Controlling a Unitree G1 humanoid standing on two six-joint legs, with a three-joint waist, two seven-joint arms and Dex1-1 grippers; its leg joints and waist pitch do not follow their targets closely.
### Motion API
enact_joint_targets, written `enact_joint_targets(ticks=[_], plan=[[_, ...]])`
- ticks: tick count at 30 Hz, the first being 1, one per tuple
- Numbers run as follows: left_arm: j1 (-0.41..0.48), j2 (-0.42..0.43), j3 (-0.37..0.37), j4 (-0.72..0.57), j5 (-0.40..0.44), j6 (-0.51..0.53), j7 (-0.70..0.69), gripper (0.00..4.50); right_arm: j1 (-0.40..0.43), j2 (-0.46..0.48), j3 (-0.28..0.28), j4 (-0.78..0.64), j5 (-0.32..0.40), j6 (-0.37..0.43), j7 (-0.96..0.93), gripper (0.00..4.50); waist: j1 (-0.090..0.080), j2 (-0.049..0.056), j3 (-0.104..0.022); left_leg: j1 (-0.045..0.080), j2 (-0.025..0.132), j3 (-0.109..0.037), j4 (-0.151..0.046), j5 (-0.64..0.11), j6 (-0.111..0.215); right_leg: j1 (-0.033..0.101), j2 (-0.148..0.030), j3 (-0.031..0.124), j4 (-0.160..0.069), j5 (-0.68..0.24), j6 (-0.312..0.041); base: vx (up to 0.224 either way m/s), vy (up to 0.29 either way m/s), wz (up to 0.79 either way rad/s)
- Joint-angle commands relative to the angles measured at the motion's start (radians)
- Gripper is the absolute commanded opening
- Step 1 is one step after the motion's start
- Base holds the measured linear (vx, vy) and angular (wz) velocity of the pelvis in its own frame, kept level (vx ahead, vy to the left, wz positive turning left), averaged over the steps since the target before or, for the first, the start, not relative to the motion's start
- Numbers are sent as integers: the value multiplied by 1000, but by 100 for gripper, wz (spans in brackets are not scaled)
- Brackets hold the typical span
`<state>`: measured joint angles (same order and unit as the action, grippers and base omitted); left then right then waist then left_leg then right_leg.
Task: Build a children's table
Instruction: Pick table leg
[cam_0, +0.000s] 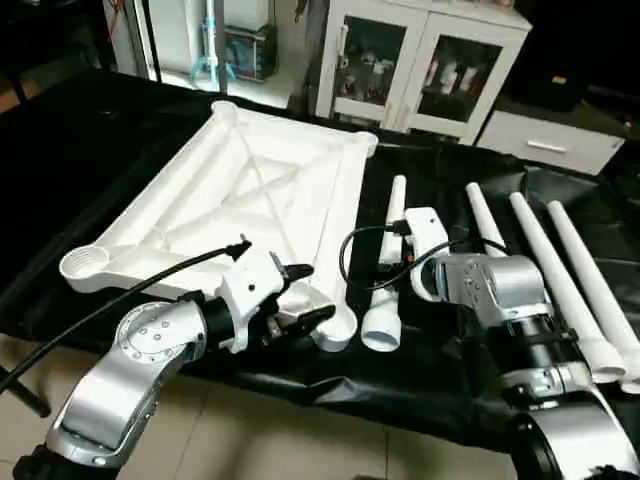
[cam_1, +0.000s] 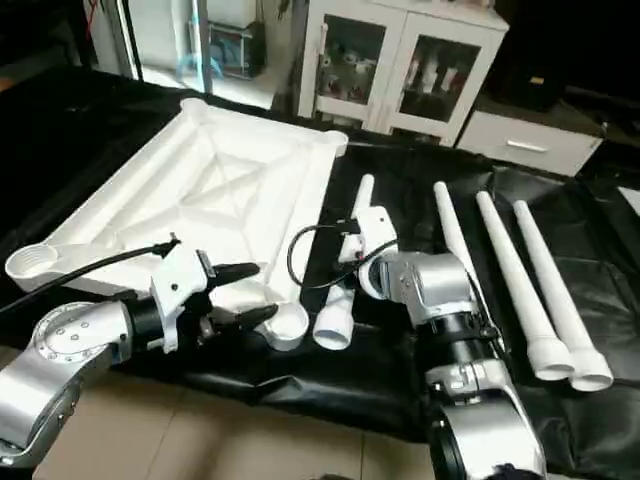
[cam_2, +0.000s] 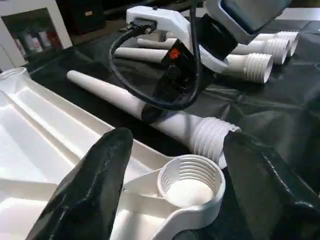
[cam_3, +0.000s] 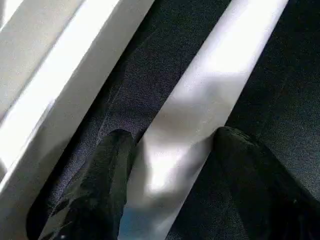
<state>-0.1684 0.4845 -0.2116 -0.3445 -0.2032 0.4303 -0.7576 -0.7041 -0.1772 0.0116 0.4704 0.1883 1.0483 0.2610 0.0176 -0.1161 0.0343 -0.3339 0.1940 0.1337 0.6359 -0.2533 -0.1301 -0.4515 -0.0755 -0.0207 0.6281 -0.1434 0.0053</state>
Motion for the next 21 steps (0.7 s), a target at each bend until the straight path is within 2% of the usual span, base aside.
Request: enact_joint_targets(ticks=[1,2,4,6,8,10,11,13,15,21], plan=[[-21,5,-3,-27,-7,10,1,367,24,-8,-28,78,3,42,-14,284,-2,24,-44,-19,2,21,-95,-195,-27,54,-21,17,-71,-372,-109,0,0,0],[-32,8,-6,-30,4,6,3,384,23,-9,-73,114,23,60,-19,284,0,24,-44,-19,2,21,-96,-202,-27,53,-20,16,-73,-373,-107,0,0,0],[-37,8,-7,-32,8,6,4,396,22,-12,-88,128,30,68,-19,250,5,23,-46,-19,2,21,-96,-197,-27,54,-20,15,-72,-361,-108,0,0,0],[-49,8,-3,-36,6,10,4,404,27,-19,-129,140,50,85,-19,249,7,23,-47,-19,2,21,-96,-188,-29,56,-19,15,-70,-345,-110,0,0,0],[-53,9,-1,-38,7,9,4,428,28,-21,-145,142,58,91,-20,230,8,22,-48,-20,3,20,-97,-184,-33,57,-21,14,-70,-333,-114,0,0,0],[-59,12,2,-40,7,8,4,446,25,-24,-177,144,70,102,-26,210,8,31,-47,-19,1,20,-97,-201,-37,57,-20,14,-71,-341,-113,0,0,0],[-61,14,3,-40,6,8,3,446,22,-25,-191,148,76,104,-28,210,7,31,-48,-19,1,19,-97,-203,-36,57,-20,13,-71,-340,-114,0,0,0],[-66,17,2,-38,6,8,0,450,20,-26,-207,156,80,100,-34,197,8,29,-47,-20,1,20,-97,-212,-34,56,-20,13,-74,-354,-114,0,0,0],[-78,20,3,-36,1,11,-4,450,15,-32,-222,167,81,100,-39,186,7,31,-45,-20,2,18,-98,-220,-34,55,-20,12,-75,-366,-116,0,0,0],[-85,23,1,-39,-1,10,-6,450,22,-44,-229,169,83,109,-30,180,7,31,-42,-20,2,16,-99,-240,-35,53,-20,11,-79,-400,-106,0,0,0]])
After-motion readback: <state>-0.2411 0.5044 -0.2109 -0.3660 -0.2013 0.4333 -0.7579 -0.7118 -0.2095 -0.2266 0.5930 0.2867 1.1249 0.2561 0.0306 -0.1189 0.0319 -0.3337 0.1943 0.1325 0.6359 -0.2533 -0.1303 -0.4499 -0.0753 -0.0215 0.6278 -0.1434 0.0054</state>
